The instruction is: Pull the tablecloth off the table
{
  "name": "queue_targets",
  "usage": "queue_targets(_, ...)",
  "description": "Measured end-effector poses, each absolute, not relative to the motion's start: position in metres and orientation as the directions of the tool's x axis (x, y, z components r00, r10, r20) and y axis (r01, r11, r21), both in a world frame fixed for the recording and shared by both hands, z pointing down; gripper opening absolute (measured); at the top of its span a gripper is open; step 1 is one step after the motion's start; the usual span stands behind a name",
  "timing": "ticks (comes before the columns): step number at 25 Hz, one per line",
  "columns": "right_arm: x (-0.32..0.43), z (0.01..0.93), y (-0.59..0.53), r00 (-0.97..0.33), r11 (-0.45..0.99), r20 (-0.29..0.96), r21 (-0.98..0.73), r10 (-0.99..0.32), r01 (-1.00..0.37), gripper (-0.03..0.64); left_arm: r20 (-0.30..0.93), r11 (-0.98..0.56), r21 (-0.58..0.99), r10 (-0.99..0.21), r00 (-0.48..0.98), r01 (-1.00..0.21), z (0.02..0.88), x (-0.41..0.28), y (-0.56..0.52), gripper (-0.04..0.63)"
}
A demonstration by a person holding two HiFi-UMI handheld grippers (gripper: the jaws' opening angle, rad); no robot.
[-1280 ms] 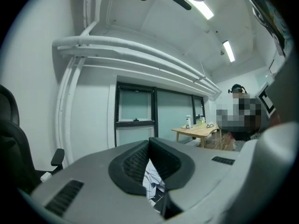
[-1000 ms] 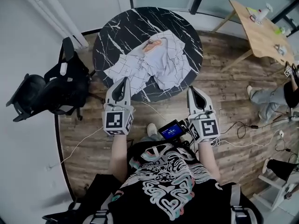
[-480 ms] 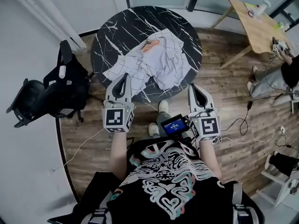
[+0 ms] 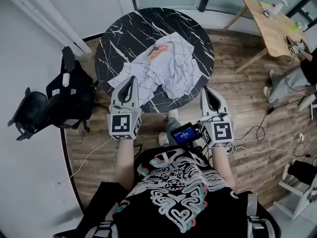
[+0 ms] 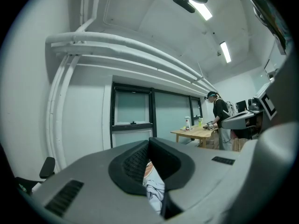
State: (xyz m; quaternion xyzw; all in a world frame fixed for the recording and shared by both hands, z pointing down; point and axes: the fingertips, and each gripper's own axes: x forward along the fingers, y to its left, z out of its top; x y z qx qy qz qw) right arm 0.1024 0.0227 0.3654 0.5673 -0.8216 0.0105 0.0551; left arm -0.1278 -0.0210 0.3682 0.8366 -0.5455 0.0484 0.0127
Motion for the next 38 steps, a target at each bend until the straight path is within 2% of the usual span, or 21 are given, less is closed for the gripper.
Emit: queue_targets(38, 0.100, 0.433, -0.041, -0.417, 0.423, 0.246, -0.030, -0.875, -0.906, 0.032, 0.233, -0.410, 0.002, -0.887, 0.400, -0.912, 0.438, -0.110, -0.070, 0.014)
